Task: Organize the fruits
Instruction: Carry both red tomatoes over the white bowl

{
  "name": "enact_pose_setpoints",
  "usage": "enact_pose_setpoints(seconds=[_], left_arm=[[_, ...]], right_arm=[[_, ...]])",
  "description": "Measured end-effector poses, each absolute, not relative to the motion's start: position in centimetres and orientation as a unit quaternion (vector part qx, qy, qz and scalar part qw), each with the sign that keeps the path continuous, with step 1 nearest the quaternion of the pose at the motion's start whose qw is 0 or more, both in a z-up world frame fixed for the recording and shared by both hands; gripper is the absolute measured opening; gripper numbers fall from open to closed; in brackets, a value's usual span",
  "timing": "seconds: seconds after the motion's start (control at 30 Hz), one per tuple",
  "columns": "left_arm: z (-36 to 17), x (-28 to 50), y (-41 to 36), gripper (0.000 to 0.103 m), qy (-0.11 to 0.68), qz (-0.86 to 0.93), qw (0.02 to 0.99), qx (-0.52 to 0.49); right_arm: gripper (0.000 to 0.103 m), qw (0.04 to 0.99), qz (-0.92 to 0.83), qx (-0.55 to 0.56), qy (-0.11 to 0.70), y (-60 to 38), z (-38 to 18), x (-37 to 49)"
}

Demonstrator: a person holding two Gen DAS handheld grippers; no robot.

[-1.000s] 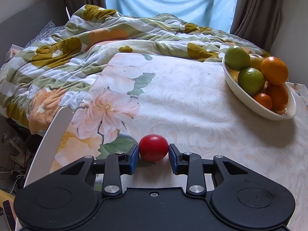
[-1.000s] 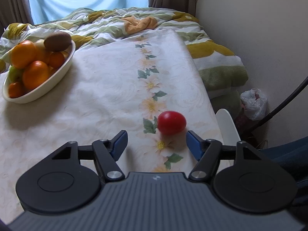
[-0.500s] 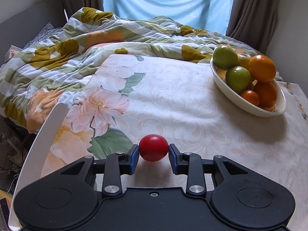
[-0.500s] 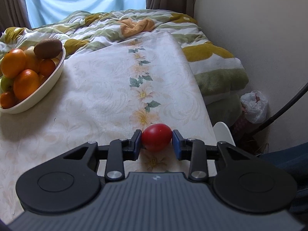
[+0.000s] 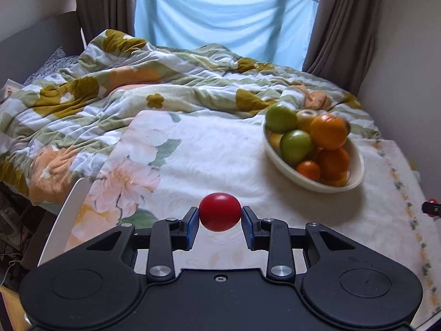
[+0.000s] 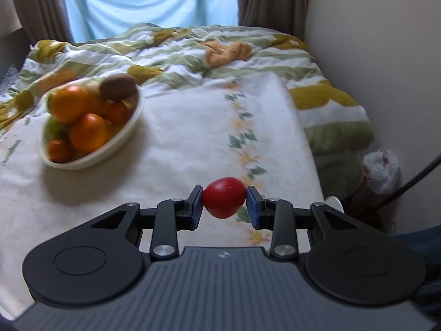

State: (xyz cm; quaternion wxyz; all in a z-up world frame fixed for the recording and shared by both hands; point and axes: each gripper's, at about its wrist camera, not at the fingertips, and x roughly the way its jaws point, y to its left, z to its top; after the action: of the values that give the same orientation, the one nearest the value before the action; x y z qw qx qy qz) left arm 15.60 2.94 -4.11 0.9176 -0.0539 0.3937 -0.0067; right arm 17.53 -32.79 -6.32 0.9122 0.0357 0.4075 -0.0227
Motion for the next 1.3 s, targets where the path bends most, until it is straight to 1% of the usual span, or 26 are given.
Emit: enact_pose_setpoints(seconds=[0.4, 0.63, 0.83, 1.3], left_arm=[[0.0, 18.1, 0.2, 0.037, 0.369, -0.082, 0.925, -0.045], [0.6, 21.0, -1.3, 0.037, 0.366, -0.112, 0.924, -0.024], [-0.1, 23.8, -2.8, 0.037, 0.372, -0.119, 0.92, -0.025], [-2.4, 31.1, -5.2, 0.037, 0.404, -0.101, 0.908, -0.041]], right_arm=[[0.049, 0.924, 0.014, 0.04, 0.381, -29.2, -0.3, 18.4], [0.049, 0.93, 0.026, 0.046, 0.364, -27.4, 1.4, 20.6], [0.049, 0.93, 0.049, 0.043, 0.362, -26.2, 1.6, 23.2], [0.049, 0.916, 0.104, 0.034, 0.387, -26.0, -0.6, 29.6]])
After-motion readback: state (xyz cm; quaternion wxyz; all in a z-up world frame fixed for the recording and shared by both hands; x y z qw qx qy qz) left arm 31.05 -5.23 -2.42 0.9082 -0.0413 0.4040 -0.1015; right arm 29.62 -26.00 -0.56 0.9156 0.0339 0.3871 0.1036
